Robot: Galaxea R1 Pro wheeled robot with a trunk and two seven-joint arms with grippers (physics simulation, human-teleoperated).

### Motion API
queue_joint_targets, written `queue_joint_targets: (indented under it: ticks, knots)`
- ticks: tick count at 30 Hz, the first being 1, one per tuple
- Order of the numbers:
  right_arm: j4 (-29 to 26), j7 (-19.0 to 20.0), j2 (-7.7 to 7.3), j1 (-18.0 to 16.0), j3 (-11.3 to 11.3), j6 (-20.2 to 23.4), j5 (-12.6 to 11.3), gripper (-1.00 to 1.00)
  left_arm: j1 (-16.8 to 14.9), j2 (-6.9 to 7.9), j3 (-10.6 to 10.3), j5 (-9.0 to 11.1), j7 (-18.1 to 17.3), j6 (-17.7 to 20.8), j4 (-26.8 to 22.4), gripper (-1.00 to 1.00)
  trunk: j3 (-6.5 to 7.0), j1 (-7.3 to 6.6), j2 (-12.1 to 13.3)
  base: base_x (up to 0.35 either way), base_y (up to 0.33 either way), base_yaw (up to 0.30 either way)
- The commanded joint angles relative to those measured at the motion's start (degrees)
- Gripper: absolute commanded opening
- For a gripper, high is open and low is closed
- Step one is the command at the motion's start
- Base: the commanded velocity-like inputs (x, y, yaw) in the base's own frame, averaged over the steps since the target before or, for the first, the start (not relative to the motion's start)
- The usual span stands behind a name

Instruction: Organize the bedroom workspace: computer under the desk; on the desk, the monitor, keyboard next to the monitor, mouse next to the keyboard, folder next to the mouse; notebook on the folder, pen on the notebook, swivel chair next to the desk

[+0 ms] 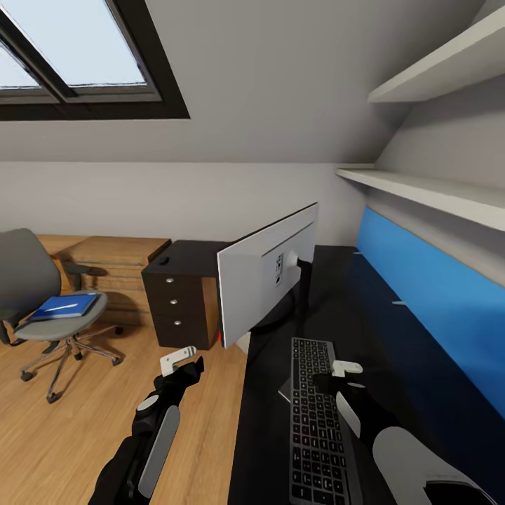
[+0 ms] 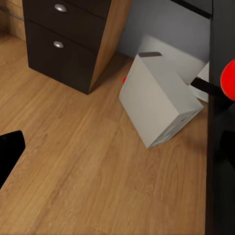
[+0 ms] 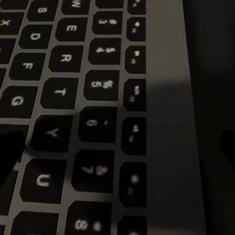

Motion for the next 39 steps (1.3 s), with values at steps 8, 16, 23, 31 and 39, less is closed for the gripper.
queue_joint_targets:
  ticks: [8, 16, 23, 31, 39]
  knots:
    - [0.4, -0.2, -0.06, 0.0, -0.1, 0.3, -0.5, 1.00, 0.0, 0.14, -0.1, 0.6, 0.5, 0.2, -0.1, 1.00, -0.26, 0.23, -0.4, 0.000, 0.000, 0.000]
    - [0.3, -0.2, -0.07, 0.0, -0.1, 0.3, -0.5, 1.00, 0.0, 0.68, -0.1, 0.7, 0.5, 0.2, 1.0, 1.00, -0.26, 0.23, -0.4, 0.000, 0.000, 0.000]
    - [0.3, -0.2, -0.07, 0.0, -0.1, 0.3, -0.5, 1.00, 0.0, 1.71, -0.1, 0.7, 0.4, 0.2, 2.0, 1.00, -0.26, 0.23, -0.4, -0.177, 0.000, 0.000]
    - [0.3, -0.2, -0.07, 0.0, -0.1, 0.3, -0.5, 1.00, 0.0, 1.77, -0.1, 0.7, 0.4, 0.2, 2.0, 1.00, -0.26, 0.23, -0.4, -0.071, 0.000, 0.000]
    - [0.3, -0.2, -0.10, 0.0, -0.1, 0.3, -0.5, 1.00, 0.0, 1.78, -0.1, 0.7, 0.4, 0.1, 2.0, 1.00, -0.26, 0.23, -0.4, -0.120, 0.000, 0.000]
